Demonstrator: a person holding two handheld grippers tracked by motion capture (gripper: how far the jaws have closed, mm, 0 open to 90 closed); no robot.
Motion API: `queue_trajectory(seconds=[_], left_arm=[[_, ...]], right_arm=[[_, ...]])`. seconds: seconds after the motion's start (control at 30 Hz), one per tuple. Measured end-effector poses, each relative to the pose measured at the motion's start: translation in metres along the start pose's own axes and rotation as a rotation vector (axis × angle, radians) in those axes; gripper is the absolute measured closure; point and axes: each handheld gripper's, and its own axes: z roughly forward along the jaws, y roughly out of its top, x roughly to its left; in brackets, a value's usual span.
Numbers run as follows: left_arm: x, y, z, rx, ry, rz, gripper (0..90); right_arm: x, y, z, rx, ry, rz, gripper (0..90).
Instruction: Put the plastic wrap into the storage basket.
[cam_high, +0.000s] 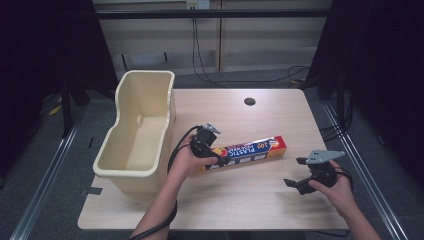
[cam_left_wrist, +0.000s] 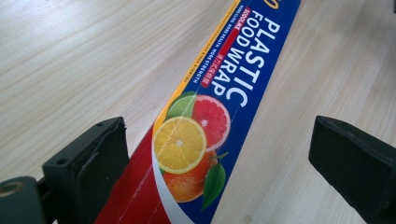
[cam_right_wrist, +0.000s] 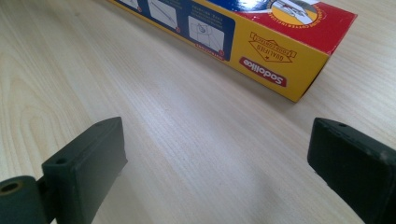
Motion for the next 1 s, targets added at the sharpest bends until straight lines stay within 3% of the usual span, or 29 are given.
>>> queue_trajectory(seconds=[0.03, 0.3, 0.4, 0.43, 0.57, 0.63, 0.7, 0.77, 1.0], left_arm=[[-0.001, 0.000, 0.001, -0.005, -0.012, -0.013, 4.0], [-0.003, 0.005, 0.005, -0.003, -0.046, -0.007, 1.6], [-0.003, 0.010, 0.010, 0.023, -0.062, 0.003, 0.9], [-0.002, 0.015, 0.014, 0.040, -0.070, 0.025, 1.0], [-0.002, 0.021, 0.023, 0.059, -0.060, 0.031, 1.7], [-0.002, 0.026, 0.031, 0.079, -0.062, 0.065, 3.6], [-0.003, 0.027, 0.035, 0.078, -0.059, 0.052, 4.1], [0.000, 0.029, 0.044, 0.101, -0.052, 0.081, 4.9], [0.002, 0.032, 0.057, 0.153, -0.049, 0.113, 8.1]], right_arm=[[-0.001, 0.000, 0.000, -0.004, 0.003, -0.001, 4.1], [-0.002, 0.000, 0.000, -0.004, -0.004, 0.010, 4.3], [-0.002, 0.001, -0.001, -0.012, -0.001, 0.009, 4.3], [-0.003, 0.001, -0.001, -0.016, 0.001, 0.010, 4.4], [-0.003, 0.001, -0.002, -0.018, -0.001, 0.018, 4.5], [-0.004, 0.001, -0.002, -0.023, 0.002, 0.017, 4.5], [-0.004, 0.001, -0.002, -0.027, 0.006, 0.018, 4.5], [-0.005, 0.001, -0.002, -0.029, 0.005, 0.022, 4.4], [-0.005, 0.002, -0.003, -0.034, 0.013, 0.023, 4.6]])
